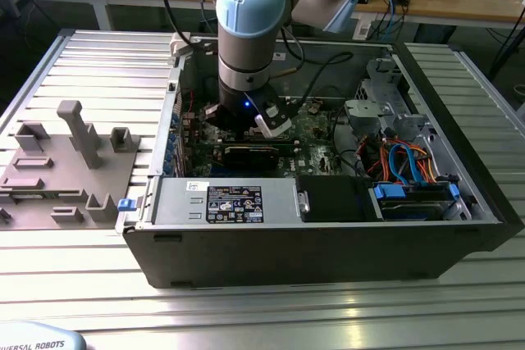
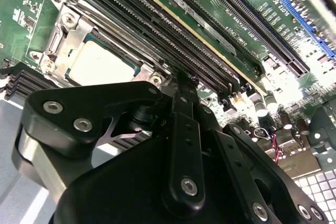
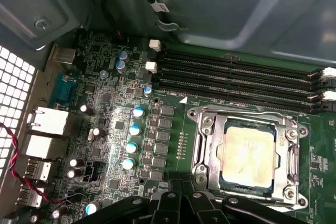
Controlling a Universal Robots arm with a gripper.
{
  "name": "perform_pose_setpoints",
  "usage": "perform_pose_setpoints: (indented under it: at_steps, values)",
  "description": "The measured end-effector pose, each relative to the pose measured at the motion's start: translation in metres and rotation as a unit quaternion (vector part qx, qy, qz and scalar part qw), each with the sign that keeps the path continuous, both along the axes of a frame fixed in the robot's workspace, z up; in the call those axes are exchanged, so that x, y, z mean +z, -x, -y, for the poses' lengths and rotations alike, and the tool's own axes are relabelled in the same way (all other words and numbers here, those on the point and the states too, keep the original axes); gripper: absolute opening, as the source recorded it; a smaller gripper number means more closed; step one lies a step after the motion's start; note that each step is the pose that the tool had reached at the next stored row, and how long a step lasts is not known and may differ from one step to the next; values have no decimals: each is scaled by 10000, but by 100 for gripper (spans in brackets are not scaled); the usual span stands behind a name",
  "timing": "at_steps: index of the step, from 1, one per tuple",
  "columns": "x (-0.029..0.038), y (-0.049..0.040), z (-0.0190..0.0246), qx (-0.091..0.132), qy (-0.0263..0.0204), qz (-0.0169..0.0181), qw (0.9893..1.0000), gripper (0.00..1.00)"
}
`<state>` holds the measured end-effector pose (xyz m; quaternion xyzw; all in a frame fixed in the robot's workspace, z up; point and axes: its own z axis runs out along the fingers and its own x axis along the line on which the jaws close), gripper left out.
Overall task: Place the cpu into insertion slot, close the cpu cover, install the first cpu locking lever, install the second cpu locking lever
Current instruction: 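Install the second cpu locking lever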
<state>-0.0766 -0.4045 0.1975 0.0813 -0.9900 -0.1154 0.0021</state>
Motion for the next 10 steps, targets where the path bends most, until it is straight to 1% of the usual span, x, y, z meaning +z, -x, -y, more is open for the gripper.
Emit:
perform_pose_setpoints:
  at_steps: [3,10]
  values:
    - [-10,1,-8,37,2,-1,10000,11]
    - [-10,0,-9,75,-1,0,10000,11]
